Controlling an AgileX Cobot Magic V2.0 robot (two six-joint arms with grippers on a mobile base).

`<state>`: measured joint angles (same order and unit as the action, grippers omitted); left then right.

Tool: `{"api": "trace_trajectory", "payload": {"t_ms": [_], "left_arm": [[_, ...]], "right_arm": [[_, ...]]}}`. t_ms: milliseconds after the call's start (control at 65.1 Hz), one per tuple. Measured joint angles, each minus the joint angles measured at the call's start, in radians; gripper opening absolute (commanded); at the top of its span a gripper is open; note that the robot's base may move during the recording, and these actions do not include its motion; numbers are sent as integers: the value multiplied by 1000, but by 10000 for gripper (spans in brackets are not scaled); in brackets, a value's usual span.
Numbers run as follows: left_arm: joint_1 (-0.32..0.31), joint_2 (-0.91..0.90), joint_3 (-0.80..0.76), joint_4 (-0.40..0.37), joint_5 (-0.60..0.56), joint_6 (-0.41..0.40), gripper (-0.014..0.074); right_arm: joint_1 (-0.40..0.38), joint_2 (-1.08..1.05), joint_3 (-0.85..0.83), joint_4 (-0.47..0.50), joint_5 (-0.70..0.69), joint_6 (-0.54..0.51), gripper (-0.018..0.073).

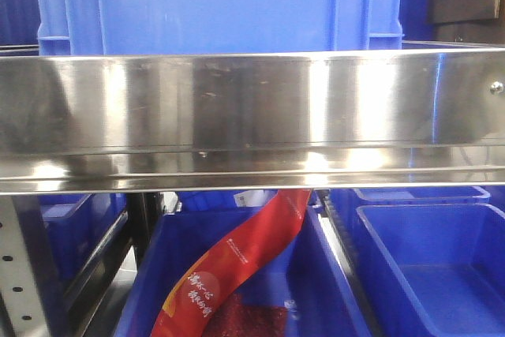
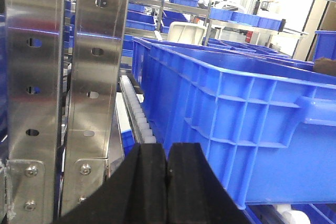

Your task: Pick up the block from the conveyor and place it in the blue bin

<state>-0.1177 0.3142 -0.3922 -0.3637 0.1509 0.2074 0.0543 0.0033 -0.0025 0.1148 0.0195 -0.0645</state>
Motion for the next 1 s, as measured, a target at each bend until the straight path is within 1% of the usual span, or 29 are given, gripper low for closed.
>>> {"api": "trace_trajectory", "payload": {"t_ms": [230,261,338,368,415,507,553,583,691,783,998], "left_arm": [[0,0,0,0,-4,0,-111],[2,-2,2,15,-4,0,-111],[24,-26,17,70,-8,0,-111],[40,-41,31,102,-11,0,-111],[71,-67,50,141,-16,-21,-111],[140,-135,111,262,-21,-127,-111],[172,-183,159,307,-28,-183,-111],[182,-214,192,322,-37,-207,-111],[187,-294,297,342,-82,-229,-111],[175,-307,372,347,-115,-237,-111],[133,-307,393,386,-151,-253,-111]], "right_arm": [[0,0,0,0,2,0,-160],[0,0,0,0,2,0,-160],[0,0,0,0,2,0,-160],[0,0,0,0,2,0,-160],[0,0,0,0,2,0,-160],[0,0,0,0,2,0,-160],[0,0,0,0,2,0,-160],[0,0,0,0,2,0,-160],[0,0,0,0,2,0,-160],[0,0,0,0,2,0,-160],[0,0,3,0,4,0,-160]]}}
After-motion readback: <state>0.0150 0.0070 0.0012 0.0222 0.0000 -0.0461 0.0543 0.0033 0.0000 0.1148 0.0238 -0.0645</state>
